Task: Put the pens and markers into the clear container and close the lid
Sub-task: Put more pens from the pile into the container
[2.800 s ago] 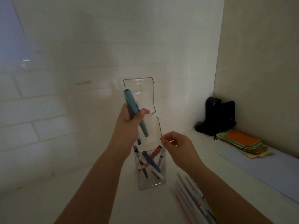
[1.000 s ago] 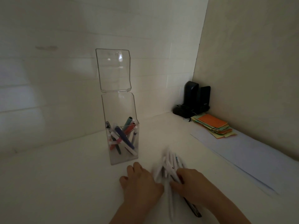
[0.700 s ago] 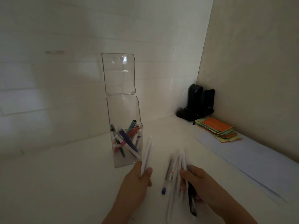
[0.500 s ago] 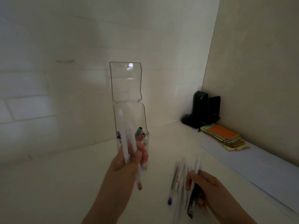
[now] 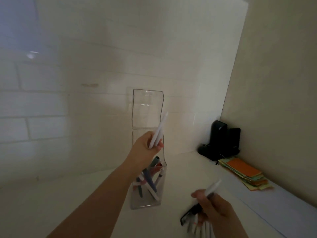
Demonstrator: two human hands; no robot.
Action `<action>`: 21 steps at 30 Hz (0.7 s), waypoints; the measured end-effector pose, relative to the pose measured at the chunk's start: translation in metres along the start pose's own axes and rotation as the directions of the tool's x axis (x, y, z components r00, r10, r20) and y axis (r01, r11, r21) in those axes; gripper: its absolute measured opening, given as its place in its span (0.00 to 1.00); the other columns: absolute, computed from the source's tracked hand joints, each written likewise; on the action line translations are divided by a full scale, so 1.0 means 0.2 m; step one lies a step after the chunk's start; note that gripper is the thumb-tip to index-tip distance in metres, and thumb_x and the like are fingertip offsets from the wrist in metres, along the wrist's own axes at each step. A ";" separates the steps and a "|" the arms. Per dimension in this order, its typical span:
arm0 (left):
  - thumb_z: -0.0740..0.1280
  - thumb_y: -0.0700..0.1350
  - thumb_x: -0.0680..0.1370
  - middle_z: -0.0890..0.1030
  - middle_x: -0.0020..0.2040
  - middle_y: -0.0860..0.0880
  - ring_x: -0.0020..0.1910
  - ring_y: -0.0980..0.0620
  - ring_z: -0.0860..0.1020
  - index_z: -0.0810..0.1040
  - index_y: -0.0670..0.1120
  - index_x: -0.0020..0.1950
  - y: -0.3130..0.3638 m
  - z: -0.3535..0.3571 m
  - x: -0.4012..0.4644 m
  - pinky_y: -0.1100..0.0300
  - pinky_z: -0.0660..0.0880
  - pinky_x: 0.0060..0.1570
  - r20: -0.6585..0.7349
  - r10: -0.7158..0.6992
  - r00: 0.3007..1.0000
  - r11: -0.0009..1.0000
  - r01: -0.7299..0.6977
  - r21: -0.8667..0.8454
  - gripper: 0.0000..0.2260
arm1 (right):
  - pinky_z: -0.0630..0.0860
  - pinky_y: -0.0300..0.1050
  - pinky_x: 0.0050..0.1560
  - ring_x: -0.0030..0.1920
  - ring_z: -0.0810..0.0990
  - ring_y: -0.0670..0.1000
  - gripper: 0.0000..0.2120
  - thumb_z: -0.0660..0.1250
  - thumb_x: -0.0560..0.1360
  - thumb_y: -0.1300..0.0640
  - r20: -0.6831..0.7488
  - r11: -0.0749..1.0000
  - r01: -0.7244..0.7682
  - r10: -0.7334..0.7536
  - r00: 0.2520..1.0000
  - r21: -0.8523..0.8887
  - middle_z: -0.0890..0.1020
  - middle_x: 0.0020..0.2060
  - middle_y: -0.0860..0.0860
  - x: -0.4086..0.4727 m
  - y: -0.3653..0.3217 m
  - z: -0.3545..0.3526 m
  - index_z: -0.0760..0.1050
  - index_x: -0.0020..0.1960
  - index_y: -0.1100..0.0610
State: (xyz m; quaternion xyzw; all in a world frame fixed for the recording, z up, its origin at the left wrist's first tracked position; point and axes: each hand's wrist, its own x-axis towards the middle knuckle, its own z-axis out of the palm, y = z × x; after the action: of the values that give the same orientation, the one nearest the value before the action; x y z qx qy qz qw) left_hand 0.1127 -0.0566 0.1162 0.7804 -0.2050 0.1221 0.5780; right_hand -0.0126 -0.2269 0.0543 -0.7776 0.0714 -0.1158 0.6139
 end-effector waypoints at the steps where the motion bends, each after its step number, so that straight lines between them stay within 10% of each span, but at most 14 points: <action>1: 0.65 0.39 0.75 0.77 0.45 0.43 0.43 0.51 0.75 0.73 0.41 0.51 -0.01 0.00 0.01 0.63 0.74 0.44 -0.031 -0.012 0.999 1.000 0.011 -0.019 0.06 | 0.77 0.36 0.29 0.23 0.77 0.45 0.12 0.61 0.76 0.59 0.007 0.999 0.038 -0.038 0.999 0.014 0.79 0.25 0.54 0.02 -0.04 0.01 0.79 0.37 0.54; 10: 0.61 0.37 0.76 0.75 0.44 0.52 0.42 0.57 0.74 0.69 0.49 0.56 -0.01 -0.05 0.00 0.82 0.70 0.36 -0.157 0.118 0.981 0.990 -0.129 -0.063 0.11 | 0.79 0.31 0.36 0.39 0.82 0.42 0.06 0.61 0.76 0.53 -0.048 0.904 0.420 -0.424 0.904 -0.087 0.81 0.39 0.47 0.25 -0.38 0.19 0.75 0.49 0.53; 17: 0.57 0.32 0.77 0.76 0.39 0.42 0.35 0.62 0.74 0.69 0.44 0.39 0.00 -0.08 0.01 0.78 0.72 0.36 -0.130 0.186 0.974 0.979 -0.195 -0.064 0.10 | 0.74 0.31 0.37 0.36 0.78 0.41 0.02 0.62 0.76 0.53 0.040 0.881 0.406 -0.409 0.912 -0.243 0.78 0.36 0.45 0.42 -0.41 0.36 0.73 0.46 0.50; 21: 0.59 0.35 0.76 0.75 0.46 0.49 0.46 0.61 0.76 0.66 0.48 0.48 -0.06 -0.06 0.00 0.76 0.70 0.40 -0.115 0.123 0.986 0.992 -0.119 0.039 0.08 | 0.77 0.34 0.42 0.38 0.78 0.44 0.06 0.67 0.73 0.54 0.067 0.870 0.350 -0.349 0.935 -0.347 0.77 0.39 0.47 0.49 -0.38 0.38 0.75 0.49 0.54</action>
State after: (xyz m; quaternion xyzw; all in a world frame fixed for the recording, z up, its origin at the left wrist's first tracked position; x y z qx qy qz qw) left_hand 0.1180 -0.0422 0.1100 0.7672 -0.2158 0.2058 0.5678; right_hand 0.0993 -0.1622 0.1196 -0.8752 -0.0514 -0.2091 0.4332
